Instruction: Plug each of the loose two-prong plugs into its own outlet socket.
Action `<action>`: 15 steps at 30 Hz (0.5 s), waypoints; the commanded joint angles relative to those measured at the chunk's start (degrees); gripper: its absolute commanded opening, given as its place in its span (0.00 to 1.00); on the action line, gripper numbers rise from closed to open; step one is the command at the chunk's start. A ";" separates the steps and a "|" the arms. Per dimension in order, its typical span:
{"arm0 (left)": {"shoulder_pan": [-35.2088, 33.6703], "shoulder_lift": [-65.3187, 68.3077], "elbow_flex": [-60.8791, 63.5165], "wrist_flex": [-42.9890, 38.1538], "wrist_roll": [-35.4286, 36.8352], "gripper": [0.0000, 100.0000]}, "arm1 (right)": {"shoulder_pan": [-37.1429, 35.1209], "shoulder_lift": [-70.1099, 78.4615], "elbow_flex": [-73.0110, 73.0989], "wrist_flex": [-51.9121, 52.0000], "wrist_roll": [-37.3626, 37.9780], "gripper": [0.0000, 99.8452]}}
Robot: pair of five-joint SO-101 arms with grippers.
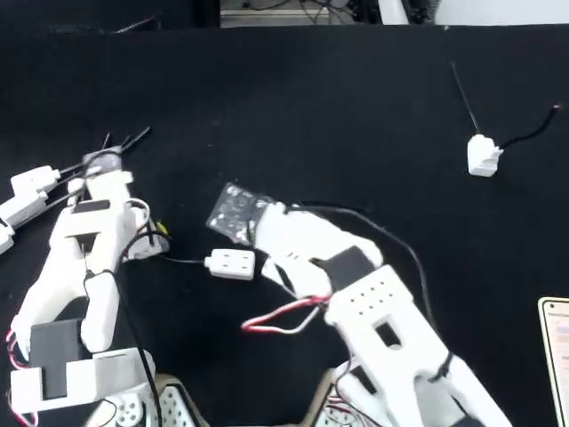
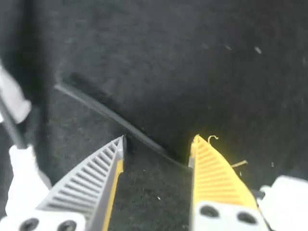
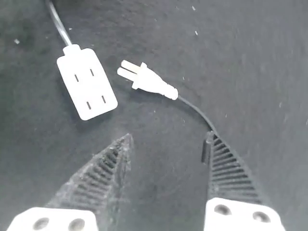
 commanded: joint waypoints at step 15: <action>-4.44 -1.85 2.51 -1.05 3.78 0.22 | -0.88 37.14 -27.47 1.85 25.23 0.23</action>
